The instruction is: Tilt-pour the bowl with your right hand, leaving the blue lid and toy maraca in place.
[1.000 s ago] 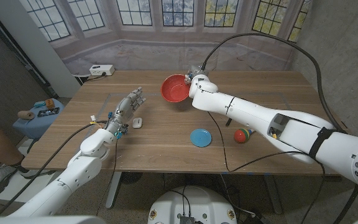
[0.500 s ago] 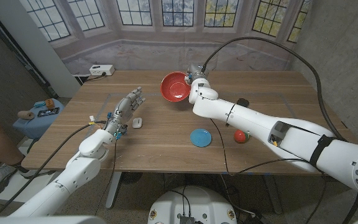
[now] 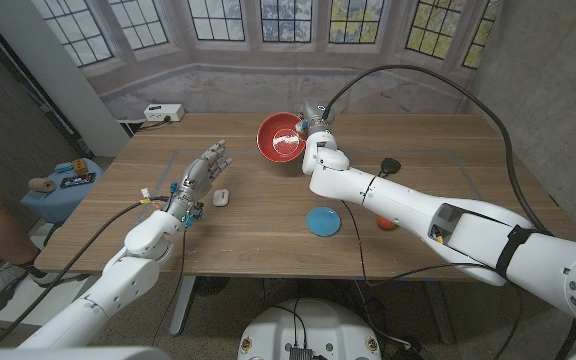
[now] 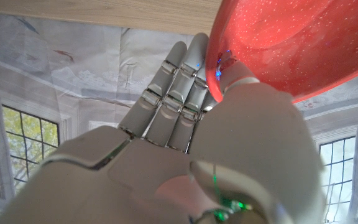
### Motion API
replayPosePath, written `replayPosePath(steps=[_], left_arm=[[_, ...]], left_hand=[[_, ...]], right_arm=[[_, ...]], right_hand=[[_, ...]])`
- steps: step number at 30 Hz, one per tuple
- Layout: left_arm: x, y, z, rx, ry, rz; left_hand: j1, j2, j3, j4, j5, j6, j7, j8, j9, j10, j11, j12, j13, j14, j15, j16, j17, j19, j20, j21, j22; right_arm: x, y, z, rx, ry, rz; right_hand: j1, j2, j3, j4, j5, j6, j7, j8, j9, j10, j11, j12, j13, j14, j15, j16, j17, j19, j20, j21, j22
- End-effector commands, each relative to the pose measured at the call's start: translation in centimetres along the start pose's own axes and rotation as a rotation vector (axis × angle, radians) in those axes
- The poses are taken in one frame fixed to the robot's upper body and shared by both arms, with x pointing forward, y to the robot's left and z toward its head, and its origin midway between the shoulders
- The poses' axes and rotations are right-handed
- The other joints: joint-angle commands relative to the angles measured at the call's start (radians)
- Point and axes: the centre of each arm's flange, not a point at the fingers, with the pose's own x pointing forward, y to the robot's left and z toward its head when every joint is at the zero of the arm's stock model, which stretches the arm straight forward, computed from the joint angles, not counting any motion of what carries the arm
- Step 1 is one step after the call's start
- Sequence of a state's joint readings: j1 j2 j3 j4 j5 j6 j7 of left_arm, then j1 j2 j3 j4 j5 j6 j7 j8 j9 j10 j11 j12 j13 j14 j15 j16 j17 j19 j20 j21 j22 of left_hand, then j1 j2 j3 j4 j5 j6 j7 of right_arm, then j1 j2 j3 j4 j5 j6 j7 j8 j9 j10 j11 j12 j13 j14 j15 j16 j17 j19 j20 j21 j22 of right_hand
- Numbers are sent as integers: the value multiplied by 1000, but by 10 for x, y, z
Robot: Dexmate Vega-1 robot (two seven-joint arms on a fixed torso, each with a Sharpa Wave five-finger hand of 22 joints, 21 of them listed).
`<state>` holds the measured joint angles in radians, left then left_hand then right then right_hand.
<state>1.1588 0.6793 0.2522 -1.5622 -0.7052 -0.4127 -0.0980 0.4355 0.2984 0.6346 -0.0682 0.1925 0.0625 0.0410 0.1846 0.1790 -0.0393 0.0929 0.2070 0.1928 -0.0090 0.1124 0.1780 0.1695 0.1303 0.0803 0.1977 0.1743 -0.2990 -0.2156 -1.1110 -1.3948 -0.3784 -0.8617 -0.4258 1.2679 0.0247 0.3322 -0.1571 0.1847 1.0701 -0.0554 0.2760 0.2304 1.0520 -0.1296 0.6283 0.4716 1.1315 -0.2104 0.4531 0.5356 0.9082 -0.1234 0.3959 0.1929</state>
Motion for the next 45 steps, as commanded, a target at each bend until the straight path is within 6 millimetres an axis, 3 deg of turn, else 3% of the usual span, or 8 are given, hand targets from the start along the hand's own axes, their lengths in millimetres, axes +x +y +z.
replayPosePath(steps=[1, 27, 45], left_arm=[[-5, -2, 1, 3, 1, 0], [-14, -3, 1, 7, 14, 6], [-16, -8, -3, 2, 18, 0]], left_hand=[[-106, -122, -3, -3, 4, 13, -3, 2, 3, 8, 2, 5, 2, 7, 2, 4, 3, 2, 5, 4, 4], [-104, -122, -5, -4, 4, 14, -2, 2, 3, 8, 2, 4, 2, 7, 3, 4, 3, 1, 6, 4, 4], [-104, -121, -6, -3, 5, 14, -3, 2, 3, 8, 1, 4, 2, 7, 3, 4, 3, 2, 7, 4, 4]], right_arm=[[-3, 9, 1, -49, -21, -88], [-5, 29, 7, -230, -80, -246], [-9, 29, 7, -326, -101, -340]], right_hand=[[1, 7, -5, 0, 5, 7, -3, -4, 3, 13, -15, -1, 6, 0, -26, -3, 6, -7, -17, 4, 2], [3, 12, -8, -1, 4, 4, -5, -12, 4, 6, -14, -2, 18, 1, -27, -20, 22, -11, -15, 14, 1], [7, 16, -9, -2, 3, -3, -3, -18, 5, 1, -10, -1, 31, -6, -27, -35, 32, -16, -10, 21, 1]])
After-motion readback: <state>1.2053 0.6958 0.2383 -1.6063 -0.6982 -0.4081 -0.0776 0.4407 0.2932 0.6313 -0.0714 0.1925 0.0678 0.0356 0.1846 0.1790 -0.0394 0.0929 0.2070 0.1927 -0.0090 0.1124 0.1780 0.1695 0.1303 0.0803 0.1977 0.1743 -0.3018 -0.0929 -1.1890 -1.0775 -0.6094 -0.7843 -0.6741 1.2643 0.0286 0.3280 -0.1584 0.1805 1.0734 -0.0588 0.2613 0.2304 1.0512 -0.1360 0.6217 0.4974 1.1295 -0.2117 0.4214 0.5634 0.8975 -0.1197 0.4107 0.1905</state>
